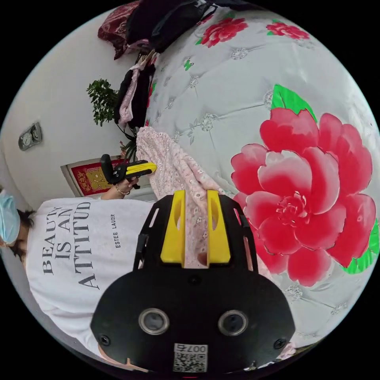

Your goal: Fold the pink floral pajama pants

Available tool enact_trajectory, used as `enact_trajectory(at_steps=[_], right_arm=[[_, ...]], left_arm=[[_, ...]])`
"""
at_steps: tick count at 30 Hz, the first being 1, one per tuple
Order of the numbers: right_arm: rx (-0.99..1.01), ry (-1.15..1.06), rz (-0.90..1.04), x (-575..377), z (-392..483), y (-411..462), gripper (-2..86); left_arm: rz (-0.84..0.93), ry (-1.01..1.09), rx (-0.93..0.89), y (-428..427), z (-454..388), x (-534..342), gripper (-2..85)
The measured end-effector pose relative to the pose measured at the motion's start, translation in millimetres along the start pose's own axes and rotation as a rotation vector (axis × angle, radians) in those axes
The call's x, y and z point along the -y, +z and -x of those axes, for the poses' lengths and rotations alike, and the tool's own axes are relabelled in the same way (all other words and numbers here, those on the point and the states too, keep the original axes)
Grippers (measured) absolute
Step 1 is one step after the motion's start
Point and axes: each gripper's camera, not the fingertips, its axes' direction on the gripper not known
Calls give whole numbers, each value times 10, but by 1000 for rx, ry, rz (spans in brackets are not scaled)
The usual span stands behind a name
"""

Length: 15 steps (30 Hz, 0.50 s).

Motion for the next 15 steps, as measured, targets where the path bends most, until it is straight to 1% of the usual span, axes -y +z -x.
enact_trajectory(at_steps=[2, 5, 9, 10, 15], right_arm=[[193, 136, -23, 134, -284, -76, 67], [284, 274, -21, 252, -513, -61, 51], [273, 281, 78, 391, -490, 33, 23], [259, 271, 64, 409, -477, -47, 16], [281, 324, -137, 318, -648, -638, 0]], left_arm=[[3, 7, 9, -11, -18, 6, -10], [-6, 11, 13, -26, -31, -5, -10], [-23, -11, -20, -49, 24, -35, -10], [-27, -15, -25, -57, 40, -43, -10], [-53, -17, 3, -84, 44, -51, -9]])
